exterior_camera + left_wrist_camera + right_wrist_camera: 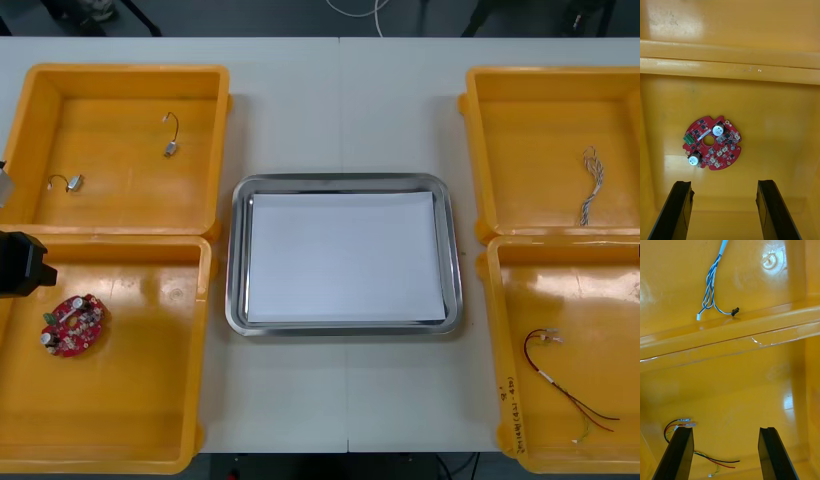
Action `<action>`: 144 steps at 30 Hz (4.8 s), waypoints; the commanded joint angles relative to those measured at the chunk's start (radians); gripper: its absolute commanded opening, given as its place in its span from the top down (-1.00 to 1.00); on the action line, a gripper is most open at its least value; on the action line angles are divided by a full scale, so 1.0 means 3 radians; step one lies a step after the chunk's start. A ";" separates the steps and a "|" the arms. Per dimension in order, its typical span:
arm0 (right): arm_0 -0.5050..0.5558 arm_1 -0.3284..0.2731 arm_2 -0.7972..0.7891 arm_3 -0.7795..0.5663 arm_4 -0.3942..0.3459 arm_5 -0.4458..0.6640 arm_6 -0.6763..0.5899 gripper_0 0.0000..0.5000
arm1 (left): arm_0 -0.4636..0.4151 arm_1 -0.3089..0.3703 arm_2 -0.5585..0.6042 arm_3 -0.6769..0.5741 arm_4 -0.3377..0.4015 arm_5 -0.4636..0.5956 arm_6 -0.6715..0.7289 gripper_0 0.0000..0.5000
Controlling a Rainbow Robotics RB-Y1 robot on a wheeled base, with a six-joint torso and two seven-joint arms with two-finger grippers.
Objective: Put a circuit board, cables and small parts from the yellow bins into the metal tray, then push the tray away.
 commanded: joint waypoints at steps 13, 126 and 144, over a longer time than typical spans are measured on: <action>0.0041 -0.0110 -0.0134 -0.0017 -0.0025 -0.0008 0.0106 -1.00 | 0.0054 0.0141 0.0034 -0.0102 0.0023 0.0019 -0.0283 -1.00; 0.2368 -0.0376 -0.0196 -0.1632 -0.0163 -0.1302 0.0357 -1.00 | 0.0141 -0.1060 0.0821 0.0557 -0.1291 -0.0659 0.0520 -1.00; 0.2501 -0.0376 -0.0196 -0.1704 -0.0055 -0.1373 0.2223 -1.00 | 0.0248 -0.1423 0.0714 0.0721 -0.1511 -0.1032 0.0602 -1.00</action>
